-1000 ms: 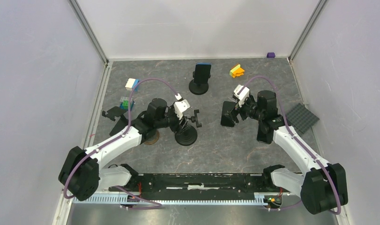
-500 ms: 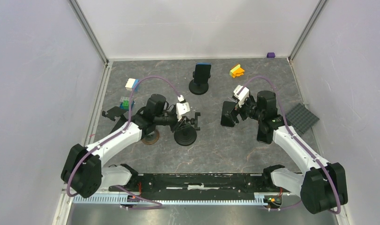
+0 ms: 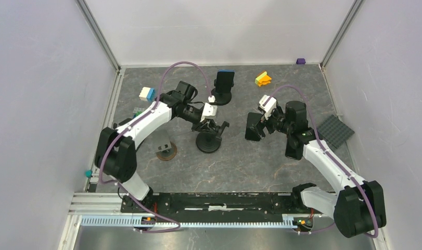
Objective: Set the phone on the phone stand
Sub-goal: Adjust the phone stand at the center of the board.
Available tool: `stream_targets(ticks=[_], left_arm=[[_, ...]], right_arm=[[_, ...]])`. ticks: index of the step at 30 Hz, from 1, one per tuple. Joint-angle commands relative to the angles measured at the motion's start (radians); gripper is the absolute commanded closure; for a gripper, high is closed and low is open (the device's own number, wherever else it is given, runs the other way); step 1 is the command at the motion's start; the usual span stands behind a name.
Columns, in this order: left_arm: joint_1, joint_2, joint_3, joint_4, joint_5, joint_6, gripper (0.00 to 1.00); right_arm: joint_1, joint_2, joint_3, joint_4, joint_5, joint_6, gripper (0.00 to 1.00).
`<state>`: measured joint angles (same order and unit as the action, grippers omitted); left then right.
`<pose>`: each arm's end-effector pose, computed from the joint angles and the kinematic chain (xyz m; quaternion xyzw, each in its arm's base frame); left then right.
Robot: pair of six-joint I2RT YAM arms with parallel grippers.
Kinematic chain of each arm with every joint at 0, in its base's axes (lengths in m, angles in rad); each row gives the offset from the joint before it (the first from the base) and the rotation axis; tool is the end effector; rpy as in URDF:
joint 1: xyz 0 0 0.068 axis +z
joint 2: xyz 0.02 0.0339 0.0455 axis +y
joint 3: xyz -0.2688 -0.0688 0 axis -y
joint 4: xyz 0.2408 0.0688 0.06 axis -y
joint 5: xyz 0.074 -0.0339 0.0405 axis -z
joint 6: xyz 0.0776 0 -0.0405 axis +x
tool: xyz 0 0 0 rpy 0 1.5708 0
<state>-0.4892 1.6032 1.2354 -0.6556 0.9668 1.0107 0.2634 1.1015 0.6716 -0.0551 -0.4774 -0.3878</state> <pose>0.2670 -0.2145 0.2507 0.6730 0.5381 -0.3707 0.3466 0.2502 0.1044 0.2408 -0.3818 0.7492 0.1708 0.5136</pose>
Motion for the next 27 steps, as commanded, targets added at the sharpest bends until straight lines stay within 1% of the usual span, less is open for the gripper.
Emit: stream_targets(ticks=[1,4,5,7,8,9,11,13,15,17,19,22,24,27], left_arm=[[0.000,0.089,0.135,-0.201,0.156,0.265,0.91],[0.000,0.165,0.213,-0.353,0.201,0.384,0.85],[0.000,0.185,0.235,-0.392,0.204,0.409,0.81],[0.001,0.199,0.244,-0.407,0.194,0.412,0.73],[0.003,0.194,0.235,-0.387,0.189,0.394,0.67],[0.006,0.180,0.214,-0.341,0.185,0.350,0.57],[0.007,0.128,0.137,-0.156,0.153,0.195,0.41],[0.006,0.056,0.024,0.087,0.088,-0.016,0.31],[0.007,-0.012,-0.078,0.303,0.001,-0.172,0.23],[0.006,-0.070,-0.159,0.449,-0.071,-0.306,0.14],[0.006,-0.121,-0.238,0.569,-0.149,-0.435,0.11],[0.005,-0.191,-0.374,0.769,-0.266,-0.623,0.11],[0.005,-0.221,-0.459,0.909,-0.331,-0.750,0.15],[-0.007,-0.238,-0.542,1.043,-0.384,-0.857,0.25]], right_arm=[[-0.004,-0.003,-0.008,0.021,0.000,-0.013,0.03],[-0.003,-0.003,-0.009,0.022,0.003,-0.015,0.03],[-0.004,-0.004,-0.009,0.022,0.003,-0.016,0.03],[-0.004,-0.003,-0.009,0.021,0.003,-0.016,0.03],[-0.004,-0.003,-0.009,0.022,0.001,-0.016,0.03],[-0.004,-0.001,-0.009,0.021,-0.001,-0.016,0.03],[-0.004,0.001,-0.009,0.020,-0.004,-0.014,0.03],[-0.004,0.001,-0.009,0.020,-0.007,-0.013,0.03],[-0.004,0.000,-0.008,0.020,-0.008,-0.013,0.03],[-0.004,-0.002,-0.009,0.021,-0.009,-0.013,0.03],[-0.004,-0.002,-0.009,0.020,-0.010,-0.013,0.03],[-0.004,-0.001,-0.009,0.020,-0.014,-0.011,0.03],[-0.004,0.001,-0.007,0.020,-0.015,-0.010,0.03],[-0.003,0.006,-0.009,0.020,-0.014,-0.010,0.03]])
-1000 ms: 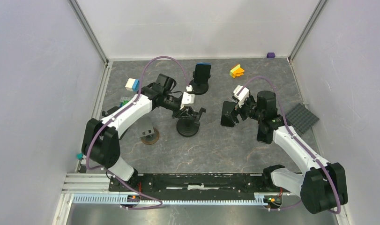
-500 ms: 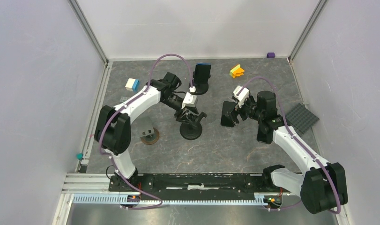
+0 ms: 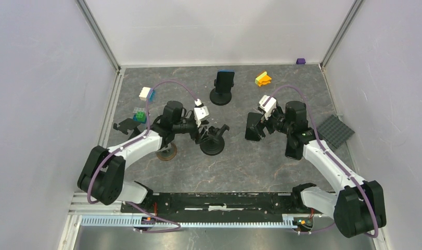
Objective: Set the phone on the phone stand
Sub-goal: Adjust the phone stand at the center of the board.
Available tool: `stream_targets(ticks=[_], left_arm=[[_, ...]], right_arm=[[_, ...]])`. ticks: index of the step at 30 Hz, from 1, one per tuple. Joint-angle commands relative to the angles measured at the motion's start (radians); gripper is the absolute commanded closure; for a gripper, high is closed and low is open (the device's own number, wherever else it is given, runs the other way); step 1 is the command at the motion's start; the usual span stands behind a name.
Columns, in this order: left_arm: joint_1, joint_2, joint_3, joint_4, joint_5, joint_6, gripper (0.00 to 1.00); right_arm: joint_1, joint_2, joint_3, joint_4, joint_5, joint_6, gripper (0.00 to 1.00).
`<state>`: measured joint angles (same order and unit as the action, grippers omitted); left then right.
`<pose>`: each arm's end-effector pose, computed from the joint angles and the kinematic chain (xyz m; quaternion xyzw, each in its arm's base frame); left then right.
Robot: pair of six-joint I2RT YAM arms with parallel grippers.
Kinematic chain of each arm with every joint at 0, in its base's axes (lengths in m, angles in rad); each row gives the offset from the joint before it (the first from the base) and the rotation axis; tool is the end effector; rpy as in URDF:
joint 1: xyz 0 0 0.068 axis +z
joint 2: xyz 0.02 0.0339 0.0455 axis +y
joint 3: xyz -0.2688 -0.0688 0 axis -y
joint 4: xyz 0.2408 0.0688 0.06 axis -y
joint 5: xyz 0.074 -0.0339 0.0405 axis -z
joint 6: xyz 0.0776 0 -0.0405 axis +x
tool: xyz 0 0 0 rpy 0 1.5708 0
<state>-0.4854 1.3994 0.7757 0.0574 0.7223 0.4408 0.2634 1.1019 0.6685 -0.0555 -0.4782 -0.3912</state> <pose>0.2558 -0.1929 0.2155 0.5185 0.6576 -0.3197 0.4433 0.2499 0.1044 0.2395 -0.3832 0.7494 0.1707 0.5122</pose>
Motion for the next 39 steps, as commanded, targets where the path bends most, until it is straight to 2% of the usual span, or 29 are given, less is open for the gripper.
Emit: stream_targets(ticks=[1,7,10,13,16,17,19,27,29,31,39], left_arm=[[-0.019,-0.038,-0.102,0.360,-0.141,-0.291,0.27],[-0.099,-0.056,-0.198,0.542,-0.243,-0.366,0.32],[-0.133,-0.054,-0.222,0.592,-0.320,-0.385,0.41],[-0.140,-0.042,-0.234,0.635,-0.375,-0.381,0.58],[-0.139,-0.035,-0.239,0.654,-0.364,-0.348,0.78],[-0.138,-0.034,-0.241,0.662,-0.346,-0.330,0.89],[-0.132,-0.030,-0.239,0.664,-0.278,-0.297,0.98],[-0.009,0.040,-0.123,0.615,0.257,-0.225,0.98],[0.002,0.076,-0.057,0.508,0.367,-0.154,0.98],[-0.002,0.107,0.026,0.306,0.425,-0.001,0.98],[-0.012,0.274,0.339,-0.413,0.452,0.597,0.95]], right_arm=[[-0.004,0.005,-0.005,0.021,-0.010,-0.006,0.03],[-0.004,0.008,-0.006,0.021,0.004,-0.010,0.03],[-0.004,0.013,-0.006,0.020,0.004,-0.010,0.03],[-0.004,0.013,-0.007,0.020,0.004,-0.011,0.03],[-0.006,0.008,-0.007,0.021,0.004,-0.012,0.03],[-0.006,0.007,-0.008,0.021,0.004,-0.012,0.03],[-0.005,0.007,-0.007,0.020,0.003,-0.012,0.03],[-0.006,0.010,-0.008,0.021,0.002,-0.014,0.03],[-0.006,0.013,-0.009,0.020,0.005,-0.015,0.03],[-0.006,0.017,-0.009,0.021,0.010,-0.015,0.03],[-0.017,0.019,-0.008,0.019,0.034,-0.021,0.03]])
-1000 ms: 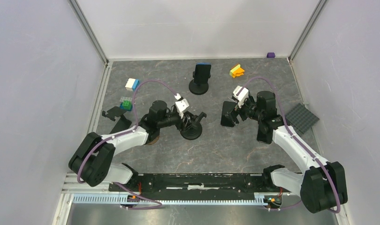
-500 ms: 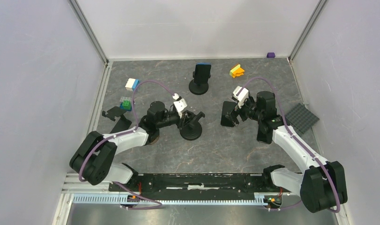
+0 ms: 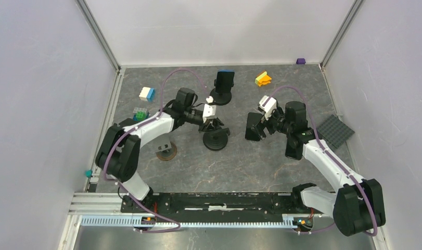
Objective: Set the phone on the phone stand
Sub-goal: Adjust the phone stand at the center of the board.
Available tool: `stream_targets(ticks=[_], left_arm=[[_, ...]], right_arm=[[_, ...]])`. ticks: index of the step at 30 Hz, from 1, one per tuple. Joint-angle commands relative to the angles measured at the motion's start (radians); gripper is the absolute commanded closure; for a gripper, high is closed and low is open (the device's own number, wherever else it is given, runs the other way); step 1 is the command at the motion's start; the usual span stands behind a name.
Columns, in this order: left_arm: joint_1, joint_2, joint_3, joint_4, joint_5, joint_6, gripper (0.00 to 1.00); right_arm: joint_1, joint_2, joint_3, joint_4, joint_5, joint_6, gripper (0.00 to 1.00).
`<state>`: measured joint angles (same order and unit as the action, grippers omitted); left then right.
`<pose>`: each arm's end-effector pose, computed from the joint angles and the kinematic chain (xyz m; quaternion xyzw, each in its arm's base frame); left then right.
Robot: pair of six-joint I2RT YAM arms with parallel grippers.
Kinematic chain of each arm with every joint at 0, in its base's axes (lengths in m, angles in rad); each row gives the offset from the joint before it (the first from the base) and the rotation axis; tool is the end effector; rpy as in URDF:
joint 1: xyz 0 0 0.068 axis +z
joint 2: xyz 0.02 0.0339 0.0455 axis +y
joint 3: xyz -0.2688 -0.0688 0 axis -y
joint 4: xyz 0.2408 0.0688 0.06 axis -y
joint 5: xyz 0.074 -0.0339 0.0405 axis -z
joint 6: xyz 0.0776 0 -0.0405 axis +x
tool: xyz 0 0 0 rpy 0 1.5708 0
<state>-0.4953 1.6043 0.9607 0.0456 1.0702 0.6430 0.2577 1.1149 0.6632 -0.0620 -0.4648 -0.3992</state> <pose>0.2752 -0.2260 0.2230 0.6106 0.5121 -0.4199 0.4343 0.2516 0.1023 0.2333 -0.3810 0.7579 0.1637 0.5036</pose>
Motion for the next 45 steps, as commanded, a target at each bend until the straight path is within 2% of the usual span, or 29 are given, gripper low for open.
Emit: stream_targets(ticks=[1,3,8,10,11,14,17,19,24,29,39,45], left_arm=[[-0.002,0.092,0.184,-0.474,0.107,0.456,0.93],[-0.002,0.134,0.238,-0.570,0.124,0.536,0.90],[-0.002,0.172,0.252,-0.605,0.155,0.573,0.85],[-0.002,0.168,0.242,-0.600,0.152,0.571,0.78],[-0.002,0.166,0.232,-0.591,0.149,0.558,0.70],[0.001,0.130,0.186,-0.477,0.113,0.450,0.55],[0.004,0.065,0.095,-0.224,0.020,0.218,0.46],[0.009,0.026,0.061,-0.134,-0.038,0.134,0.39],[0.035,-0.034,0.050,-0.096,-0.146,0.005,0.22],[0.059,-0.112,-0.022,-0.061,-0.203,0.003,0.01],[0.115,-0.283,-0.128,-0.100,-0.356,-0.018,0.00],[0.114,-0.352,-0.163,-0.136,-0.401,0.006,0.00]], right_arm=[[-0.013,0.007,-0.004,0.026,0.024,-0.013,0.03],[-0.018,0.009,0.000,0.022,0.028,-0.012,0.03],[-0.024,0.002,0.007,0.008,0.079,-0.007,0.03],[-0.023,-0.006,0.006,0.007,0.124,-0.004,0.03],[-0.023,-0.010,0.007,0.005,0.147,-0.003,0.03],[-0.023,-0.013,0.012,-0.005,0.222,0.002,0.03],[-0.023,-0.011,0.011,-0.010,0.280,0.014,0.03],[-0.025,-0.009,0.009,-0.012,0.307,0.026,0.03],[-0.025,0.003,-0.005,-0.008,0.312,0.073,0.02],[-0.025,0.066,-0.033,0.044,0.232,0.159,0.02],[-0.003,0.289,0.018,0.099,0.235,0.357,0.02],[0.030,0.361,0.050,0.114,0.234,0.398,0.02]])
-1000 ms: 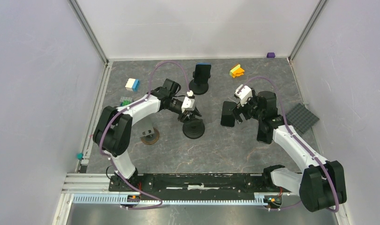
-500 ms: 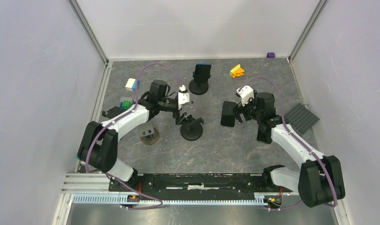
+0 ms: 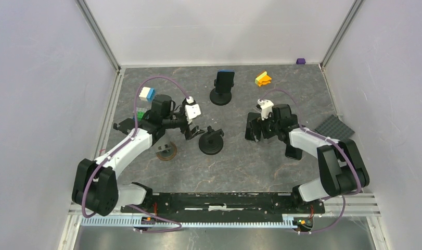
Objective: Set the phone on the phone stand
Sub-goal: Adjust the phone stand at the center of the board, then pick up the phone at the center of the board.
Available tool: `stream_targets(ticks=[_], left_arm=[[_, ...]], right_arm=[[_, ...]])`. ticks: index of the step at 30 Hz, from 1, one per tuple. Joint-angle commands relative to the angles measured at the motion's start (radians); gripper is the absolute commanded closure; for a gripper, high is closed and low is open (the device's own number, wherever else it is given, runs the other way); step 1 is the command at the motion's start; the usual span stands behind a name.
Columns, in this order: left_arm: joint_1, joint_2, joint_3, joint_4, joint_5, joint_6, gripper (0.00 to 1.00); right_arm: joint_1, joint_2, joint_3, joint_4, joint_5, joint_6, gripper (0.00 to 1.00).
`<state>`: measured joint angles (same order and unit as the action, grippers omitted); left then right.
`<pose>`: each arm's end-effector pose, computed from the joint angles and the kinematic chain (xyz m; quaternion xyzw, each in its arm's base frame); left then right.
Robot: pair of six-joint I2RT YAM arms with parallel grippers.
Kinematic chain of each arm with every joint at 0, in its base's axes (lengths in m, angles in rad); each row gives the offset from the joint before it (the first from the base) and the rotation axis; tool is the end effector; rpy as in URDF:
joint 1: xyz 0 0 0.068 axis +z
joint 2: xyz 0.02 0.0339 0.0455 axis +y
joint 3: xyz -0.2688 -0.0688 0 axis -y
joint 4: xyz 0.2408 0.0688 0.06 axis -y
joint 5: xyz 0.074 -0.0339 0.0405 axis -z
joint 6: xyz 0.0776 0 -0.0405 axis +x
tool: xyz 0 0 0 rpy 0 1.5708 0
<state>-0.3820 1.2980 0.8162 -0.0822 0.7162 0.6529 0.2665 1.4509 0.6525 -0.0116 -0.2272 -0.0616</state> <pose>0.2601 -0.1594 0.2431 0.5528 0.6293 -0.2432 0.4891 0.2868 0.0964 0.1414 -0.1922 0.9033 0.1424 0.3562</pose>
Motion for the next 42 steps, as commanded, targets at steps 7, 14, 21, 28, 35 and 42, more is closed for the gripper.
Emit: stream_targets(ticks=[7,14,21,28,35,42], left_arm=[[0.000,-0.026,0.005,-0.045,-0.071,-0.024,0.00],[0.001,-0.072,-0.046,-0.036,-0.069,-0.032,0.00],[0.002,-0.102,-0.050,-0.052,-0.069,-0.032,0.00],[0.000,-0.122,-0.051,-0.071,-0.074,-0.033,0.00],[0.002,-0.149,-0.052,-0.087,-0.085,-0.024,0.00],[-0.001,-0.167,-0.024,-0.134,-0.077,-0.032,0.00]], right_arm=[[0.059,0.091,0.090,0.059,0.063,0.095,0.02],[0.075,0.150,0.121,0.055,0.112,0.112,0.02],[0.112,0.171,0.149,0.058,0.163,0.127,0.02],[0.126,0.242,0.212,0.035,0.198,0.180,0.02],[0.146,0.293,0.227,0.013,0.270,0.149,0.04],[0.149,0.260,0.157,0.015,0.341,0.071,0.10]])
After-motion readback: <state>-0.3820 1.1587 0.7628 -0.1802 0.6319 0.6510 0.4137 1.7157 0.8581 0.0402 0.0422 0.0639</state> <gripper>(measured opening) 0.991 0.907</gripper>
